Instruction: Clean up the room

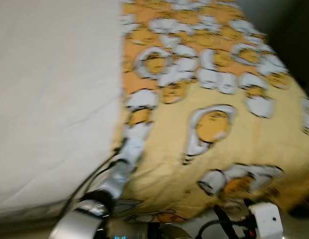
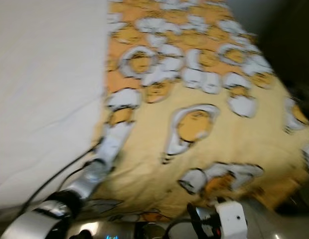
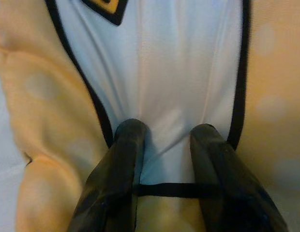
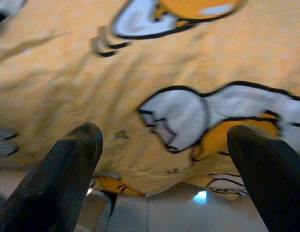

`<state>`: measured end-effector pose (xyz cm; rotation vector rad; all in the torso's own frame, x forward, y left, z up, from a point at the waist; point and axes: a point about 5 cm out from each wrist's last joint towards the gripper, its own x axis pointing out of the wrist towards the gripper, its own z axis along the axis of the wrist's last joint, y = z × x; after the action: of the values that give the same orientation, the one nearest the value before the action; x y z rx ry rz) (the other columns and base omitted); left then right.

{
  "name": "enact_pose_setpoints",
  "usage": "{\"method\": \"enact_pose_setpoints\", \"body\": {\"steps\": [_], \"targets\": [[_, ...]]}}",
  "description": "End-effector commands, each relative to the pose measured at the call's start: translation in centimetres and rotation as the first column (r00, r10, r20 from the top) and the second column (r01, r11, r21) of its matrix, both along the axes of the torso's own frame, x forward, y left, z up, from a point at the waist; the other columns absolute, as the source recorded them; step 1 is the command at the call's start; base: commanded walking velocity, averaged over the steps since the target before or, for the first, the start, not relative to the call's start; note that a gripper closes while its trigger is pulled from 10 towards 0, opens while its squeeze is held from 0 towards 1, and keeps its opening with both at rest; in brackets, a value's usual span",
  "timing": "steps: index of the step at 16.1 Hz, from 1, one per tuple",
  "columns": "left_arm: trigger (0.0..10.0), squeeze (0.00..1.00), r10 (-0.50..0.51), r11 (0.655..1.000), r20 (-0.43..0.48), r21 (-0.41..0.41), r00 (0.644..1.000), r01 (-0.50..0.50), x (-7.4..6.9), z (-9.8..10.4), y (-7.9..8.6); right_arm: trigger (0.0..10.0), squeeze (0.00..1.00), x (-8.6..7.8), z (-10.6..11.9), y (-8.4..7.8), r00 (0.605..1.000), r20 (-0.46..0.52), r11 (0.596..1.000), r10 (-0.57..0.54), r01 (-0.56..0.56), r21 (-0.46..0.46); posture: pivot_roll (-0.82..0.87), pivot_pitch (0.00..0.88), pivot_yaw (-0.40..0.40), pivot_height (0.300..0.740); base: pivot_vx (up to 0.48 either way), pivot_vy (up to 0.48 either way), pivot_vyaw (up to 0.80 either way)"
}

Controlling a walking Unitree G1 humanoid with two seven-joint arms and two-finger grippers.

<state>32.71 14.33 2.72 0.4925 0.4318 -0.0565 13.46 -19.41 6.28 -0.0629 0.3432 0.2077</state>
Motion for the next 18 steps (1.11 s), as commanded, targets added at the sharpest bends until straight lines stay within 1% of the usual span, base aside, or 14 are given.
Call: {"method": "enact_pose_setpoints", "body": {"steps": [1,3,4,5,6,7,8,9,10,11,13,14,16,18], "targets": [[10.0,0.0,0.302,0.953,-0.276,0.12,0.913,-0.279,-6.5,-5.8,7.2,10.0,0.0,-0.4,-0.8,-0.6,0.998,-0.054,1.0,-0.021,0.021,-0.008,-0.19,0.25,-0.124,0.74,0.0,0.0,0.0],[10.0,0.0,0.375,0.927,-0.253,0.129,0.892,-0.353,-7.3,-5.8,9.5,10.0,0.0,0.1,-1.3,-0.8,0.998,-0.054,0.999,-0.032,0.031,-0.005,-0.16,0.223,-0.108,0.74,0.0,0.0,0.0],[10.0,0.0,0.405,0.913,-0.202,0.046,0.891,-0.405,-6.9,-5.2,9.9,10.0,0.0,0.7,-1.5,-0.9,0.998,-0.043,0.999,-0.043,0.043,-0.001,-0.13,0.203,-0.095,0.74,0.0,0.0,0.0],[10.0,0.0,0.395,0.909,-0.13,-0.091,0.91,-0.407,-5.6,-4.2,9.2,10.0,0.0,1.6,-1.5,-0.8,0.998,-0.016,0.999,-0.053,0.053,0.005,-0.11,0.182,-0.085,0.74,0.0,0.0,0.0],[10.0,0.0,0.377,0.909,-0.093,-0.157,0.922,-0.387,-4.9,-3.6,8.6,10.0,0.0,2.2,-1.4,-0.7,0.998,0.002,0.998,-0.057,0.057,0.008,-0.1,0.165,-0.075,0.74,0.0,0.0,0.0],[10.0,0.0,0.312,0.915,-0.01,-0.265,0.95,-0.303,-3.4,-2.3,6.7,10.0,0.0,3.9,-1.3,-0.5,0.997,0.038,0.998,-0.064,0.064,0.019,-0.06,0.135,-0.056,0.74,0.0,0.0,0.0],[10.0,0.0,0.256,0.929,0.048,-0.288,0.965,-0.232,-2.5,-1.4,5.4,10.0,0.0,5.2,-1.4,-0.3,0.996,0.058,0.997,-0.074,0.073,0.025,-0.04,0.102,-0.04,0.74,0.0,0.0,0.0],[10.0,0.0,0.219,0.931,0.103,-0.32,0.97,-0.176,-1.8,-0.5,4.3,10.0,0.0,6.3,-1.4,-0.2,0.993,0.073,0.995,-0.094,0.092,0.032,-0.01,0.078,-0.031,0.74,0.0,0.0,0.0],[10.0,0.0,0.22,0.914,0.161,-0.378,0.962,-0.146,-1.2,0.6,3.6,10.0,0.0,7.3,-1.5,-0.3,0.989,0.082,0.992,-0.122,0.118,0.053,0.01,0.054,-0.023,0.74,0.0,0.0,0.0],[10.0,0.0,0.235,0.898,0.186,-0.417,0.954,-0.139,-0.9,1.3,3.4,10.0,0.0,8.2,-1.6,-0.2,0.989,0.085,0.992,-0.122,0.119,0.048,0.04,0.014,-0.011,0.74,0.0,0.0,0.0],[10.0,0.0,0.234,0.856,0.282,-0.514,0.93,-0.06,-0.2,3.8,1.5,10.0,0.0,11.4,-0.9,0.5,0.981,0.141,0.988,-0.135,0.123,0.092,0.08,0.0,0.001,0.74,0.0,0.0,0.67],[10.0,0.0,0.204,0.862,0.314,-0.507,0.927,-0.018,-0.1,4.5,0.9,10.0,0.0,12.0,-0.8,0.8,0.979,0.155,0.988,-0.132,0.117,0.1,0.09,0.0,0.004,0.74,0.0,0.0,0.59],[10.0,0.0,0.161,0.869,0.367,-0.492,0.916,0.044,-0.4,5.7,-0.3,10.0,0.0,13.3,-0.7,1.4,0.975,0.177,0.986,-0.132,0.111,0.124,0.11,0.0,0.011,0.74,0.0,-0.48,0.58],[10.0,0.0,0.122,0.874,0.38,-0.478,0.917,0.082,-0.8,5.9,-0.8,10.0,0.0,13.8,-0.7,1.8,0.974,0.189,0.986,-0.126,0.103,0.131,0.12,0.0,0.006,0.74,0.0,-0.48,0.58]]}}
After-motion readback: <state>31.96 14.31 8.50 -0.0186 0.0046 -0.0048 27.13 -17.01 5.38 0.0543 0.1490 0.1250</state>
